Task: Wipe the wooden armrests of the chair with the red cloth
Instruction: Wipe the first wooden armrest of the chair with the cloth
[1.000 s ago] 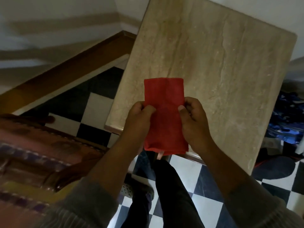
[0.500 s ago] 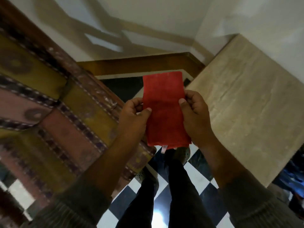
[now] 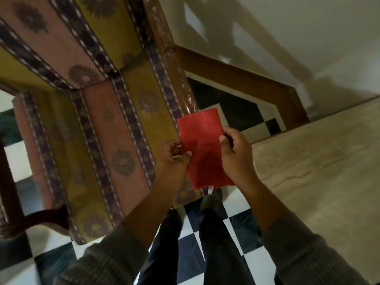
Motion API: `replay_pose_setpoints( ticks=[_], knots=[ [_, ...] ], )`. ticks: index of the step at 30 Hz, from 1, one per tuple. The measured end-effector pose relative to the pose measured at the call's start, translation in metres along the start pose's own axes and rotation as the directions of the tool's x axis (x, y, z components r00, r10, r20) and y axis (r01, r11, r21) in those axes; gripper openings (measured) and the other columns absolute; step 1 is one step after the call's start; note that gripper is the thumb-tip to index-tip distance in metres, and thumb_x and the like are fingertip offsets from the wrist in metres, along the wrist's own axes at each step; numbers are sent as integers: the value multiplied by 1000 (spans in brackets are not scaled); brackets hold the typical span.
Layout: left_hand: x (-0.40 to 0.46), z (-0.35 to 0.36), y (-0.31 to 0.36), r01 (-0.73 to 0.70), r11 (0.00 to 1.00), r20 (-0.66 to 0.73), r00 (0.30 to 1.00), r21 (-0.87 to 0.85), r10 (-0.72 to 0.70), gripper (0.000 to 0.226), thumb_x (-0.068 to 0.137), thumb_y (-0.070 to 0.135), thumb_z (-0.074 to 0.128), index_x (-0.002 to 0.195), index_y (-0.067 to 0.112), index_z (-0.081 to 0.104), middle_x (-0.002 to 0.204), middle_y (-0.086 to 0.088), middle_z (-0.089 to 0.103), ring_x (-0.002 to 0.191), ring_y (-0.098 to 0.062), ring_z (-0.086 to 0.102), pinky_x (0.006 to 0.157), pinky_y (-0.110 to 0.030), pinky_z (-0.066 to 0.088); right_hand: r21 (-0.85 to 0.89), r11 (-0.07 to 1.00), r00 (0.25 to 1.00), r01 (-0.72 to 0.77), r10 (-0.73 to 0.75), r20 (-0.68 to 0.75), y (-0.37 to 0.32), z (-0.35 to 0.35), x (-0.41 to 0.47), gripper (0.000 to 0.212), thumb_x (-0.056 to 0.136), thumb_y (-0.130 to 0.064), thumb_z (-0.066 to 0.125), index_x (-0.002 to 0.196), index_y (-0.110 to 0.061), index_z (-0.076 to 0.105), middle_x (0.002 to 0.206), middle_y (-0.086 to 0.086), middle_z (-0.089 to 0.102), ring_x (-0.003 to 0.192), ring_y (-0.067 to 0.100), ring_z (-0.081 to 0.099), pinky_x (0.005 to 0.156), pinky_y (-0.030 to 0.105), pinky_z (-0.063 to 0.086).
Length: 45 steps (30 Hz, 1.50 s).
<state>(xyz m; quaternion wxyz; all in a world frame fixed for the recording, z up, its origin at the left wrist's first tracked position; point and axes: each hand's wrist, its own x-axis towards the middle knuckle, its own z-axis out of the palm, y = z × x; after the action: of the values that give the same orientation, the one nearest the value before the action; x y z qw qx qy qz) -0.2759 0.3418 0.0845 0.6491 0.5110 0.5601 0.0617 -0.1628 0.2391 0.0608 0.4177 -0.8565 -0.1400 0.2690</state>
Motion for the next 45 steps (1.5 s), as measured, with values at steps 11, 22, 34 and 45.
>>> replay_pose_setpoints(
  ticks=[11, 22, 34, 45],
  knots=[
    [30, -3, -20, -66, 998, -57, 996, 1, 66, 28, 89, 5, 68, 111, 17, 57, 112, -16, 64, 102, -39, 65, 85, -56, 58, -321, 904, 948, 281, -314, -55, 2, 19, 14, 38, 99, -18, 50, 137, -11, 47, 130, 6, 49, 116, 13, 46, 98, 37, 48],
    [67, -26, -50, -269, 909, -100, 944, 320, 314, 19, 99, 28, 57, 117, 22, 60, 122, -4, 66, 112, -23, 63, 95, -42, 53, -668, 420, 777, 614, -471, 418, 11, 55, 13, 62, 102, -36, 34, 153, -2, 19, 163, 17, 13, 152, 32, 6, 122, 52, 15],
    [212, -53, -126, -395, 79, 292, 784, 915, 547, 100, 82, 87, 30, 158, 23, 19, 167, -11, 16, 154, -36, 11, 122, -59, 10, -611, 413, 721, 675, -547, 426, 4, 64, 57, 65, 102, -31, 34, 155, -5, 7, 165, 15, 0, 152, 30, -5, 122, 50, 10],
    [214, -53, -129, -411, 103, 265, 740, 906, 618, 100, 82, 84, 32, 157, 19, 21, 166, -11, 17, 154, -35, 11, 122, -56, 6, -725, 427, 815, 541, -479, 326, -11, 77, 56, 69, 100, -30, 34, 153, -1, 0, 162, 24, -1, 150, 39, -5, 120, 56, 16]
  ],
)
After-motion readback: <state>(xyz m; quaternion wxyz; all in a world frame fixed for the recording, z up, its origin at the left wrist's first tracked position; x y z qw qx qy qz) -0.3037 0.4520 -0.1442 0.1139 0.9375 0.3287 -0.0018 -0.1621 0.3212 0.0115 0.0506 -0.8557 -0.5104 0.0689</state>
